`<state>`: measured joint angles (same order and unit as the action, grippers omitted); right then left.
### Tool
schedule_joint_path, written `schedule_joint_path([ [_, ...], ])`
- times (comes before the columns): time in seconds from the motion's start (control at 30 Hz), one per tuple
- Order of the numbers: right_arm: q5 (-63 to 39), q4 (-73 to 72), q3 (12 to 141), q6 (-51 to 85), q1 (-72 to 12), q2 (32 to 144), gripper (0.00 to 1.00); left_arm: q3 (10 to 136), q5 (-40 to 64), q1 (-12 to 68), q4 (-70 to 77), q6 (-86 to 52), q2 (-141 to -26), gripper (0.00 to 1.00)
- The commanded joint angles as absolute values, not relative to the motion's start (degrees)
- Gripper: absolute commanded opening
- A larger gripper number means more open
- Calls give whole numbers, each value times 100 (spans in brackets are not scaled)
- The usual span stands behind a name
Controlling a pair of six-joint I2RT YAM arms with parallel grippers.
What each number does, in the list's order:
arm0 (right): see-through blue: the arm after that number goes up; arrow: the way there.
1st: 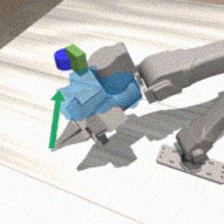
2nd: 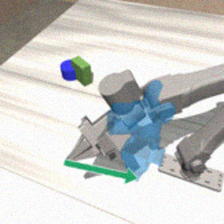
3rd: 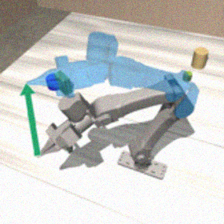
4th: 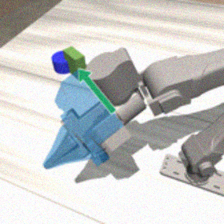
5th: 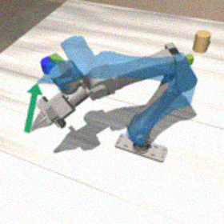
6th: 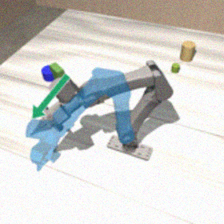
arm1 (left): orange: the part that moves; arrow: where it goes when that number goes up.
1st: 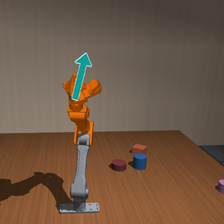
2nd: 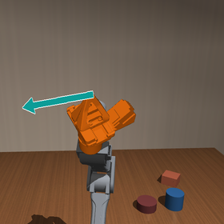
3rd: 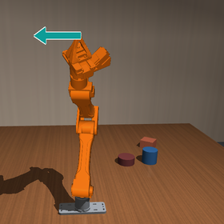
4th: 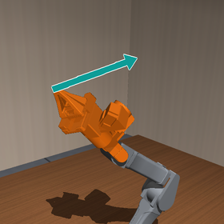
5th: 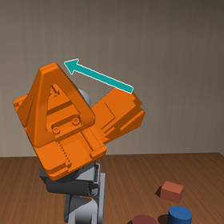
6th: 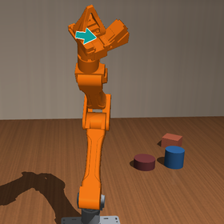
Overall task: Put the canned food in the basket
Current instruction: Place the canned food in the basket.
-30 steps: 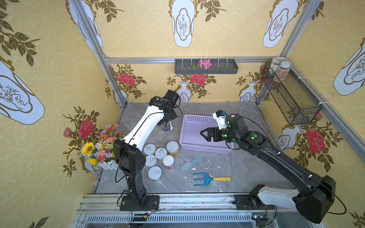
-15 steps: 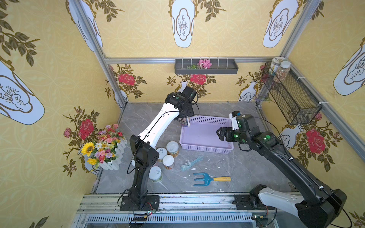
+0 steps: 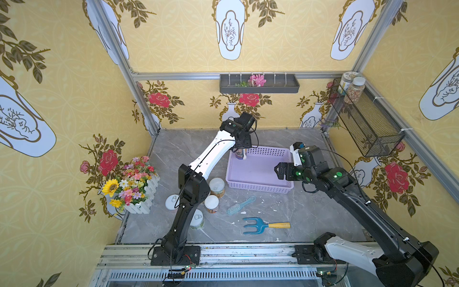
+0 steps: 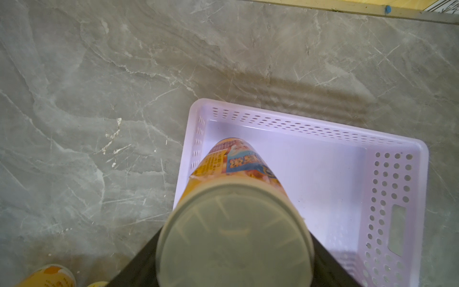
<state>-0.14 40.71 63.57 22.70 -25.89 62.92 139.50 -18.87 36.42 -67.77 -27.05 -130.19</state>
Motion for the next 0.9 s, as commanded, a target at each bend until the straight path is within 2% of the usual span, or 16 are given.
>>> schedule_joint_path([
  [0.0,0,4087,6337,2320,-2597,6267,97,14010,-2073,3639,-6265,-2440,-13156,33],
  [0.87,4,4078,6263,2266,-2597,5968,97,14116,-2438,3542,-5870,-2105,-13925,32],
])
